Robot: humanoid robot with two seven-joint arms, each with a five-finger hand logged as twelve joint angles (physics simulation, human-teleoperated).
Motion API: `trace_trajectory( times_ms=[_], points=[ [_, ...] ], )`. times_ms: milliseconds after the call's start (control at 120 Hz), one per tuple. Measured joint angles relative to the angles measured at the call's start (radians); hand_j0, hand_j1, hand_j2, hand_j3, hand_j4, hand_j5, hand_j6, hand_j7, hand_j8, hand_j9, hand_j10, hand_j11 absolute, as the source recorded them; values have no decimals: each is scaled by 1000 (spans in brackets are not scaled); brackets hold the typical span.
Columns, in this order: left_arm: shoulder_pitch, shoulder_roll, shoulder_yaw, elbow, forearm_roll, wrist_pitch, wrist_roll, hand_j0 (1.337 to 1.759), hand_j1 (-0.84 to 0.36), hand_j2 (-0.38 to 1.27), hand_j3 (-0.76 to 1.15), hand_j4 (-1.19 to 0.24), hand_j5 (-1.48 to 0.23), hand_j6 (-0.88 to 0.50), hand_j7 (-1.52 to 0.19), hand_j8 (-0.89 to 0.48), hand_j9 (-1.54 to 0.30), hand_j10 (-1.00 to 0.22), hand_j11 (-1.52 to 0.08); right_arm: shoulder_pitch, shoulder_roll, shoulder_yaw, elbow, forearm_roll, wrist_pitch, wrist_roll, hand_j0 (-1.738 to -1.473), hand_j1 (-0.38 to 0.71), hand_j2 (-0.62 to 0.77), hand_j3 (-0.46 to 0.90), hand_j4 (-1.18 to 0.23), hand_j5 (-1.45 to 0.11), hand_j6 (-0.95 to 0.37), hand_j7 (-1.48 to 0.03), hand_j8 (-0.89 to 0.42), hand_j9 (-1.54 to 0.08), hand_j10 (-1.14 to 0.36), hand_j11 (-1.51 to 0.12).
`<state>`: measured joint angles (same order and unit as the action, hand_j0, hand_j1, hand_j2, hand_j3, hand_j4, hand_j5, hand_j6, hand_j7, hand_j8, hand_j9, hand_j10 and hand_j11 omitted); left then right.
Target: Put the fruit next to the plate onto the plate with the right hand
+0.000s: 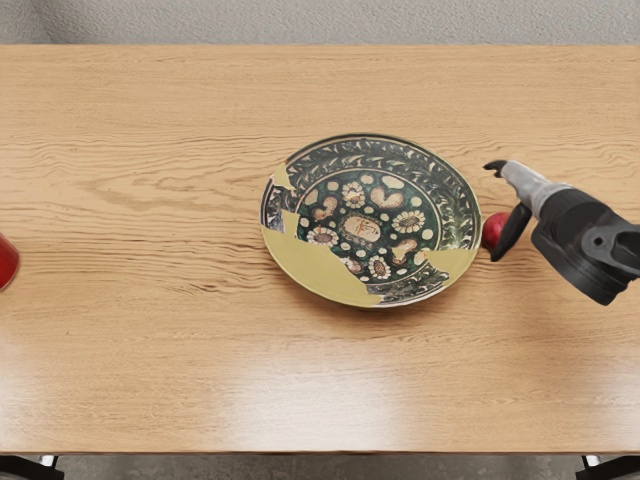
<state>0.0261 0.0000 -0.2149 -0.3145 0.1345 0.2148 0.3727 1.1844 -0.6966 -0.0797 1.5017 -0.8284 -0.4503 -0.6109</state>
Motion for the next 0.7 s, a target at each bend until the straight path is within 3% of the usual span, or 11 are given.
trace_trajectory(
  times_ms=[325, 700],
  points=[
    [0, 0, 0, 0, 0, 0, 0, 1658, 339, 2, 0, -8, -11, -8, -11, -8, -11, -8, -11, -84, -50, 4, 44, -79, -71, 0, -1658, -86, -41, 0, -224, -288, -226, -287, -225, -287, -224, -287],
    [0, 0, 0, 0, 0, 0, 0, 1658, 339, 2, 0, -8, -11, -8, -11, -8, -11, -8, -11, -132, -42, 32, 43, -103, -134, 0, -1658, -46, -47, 0, -258, -331, -259, -331, -258, -331, -257, -331]
  ],
)
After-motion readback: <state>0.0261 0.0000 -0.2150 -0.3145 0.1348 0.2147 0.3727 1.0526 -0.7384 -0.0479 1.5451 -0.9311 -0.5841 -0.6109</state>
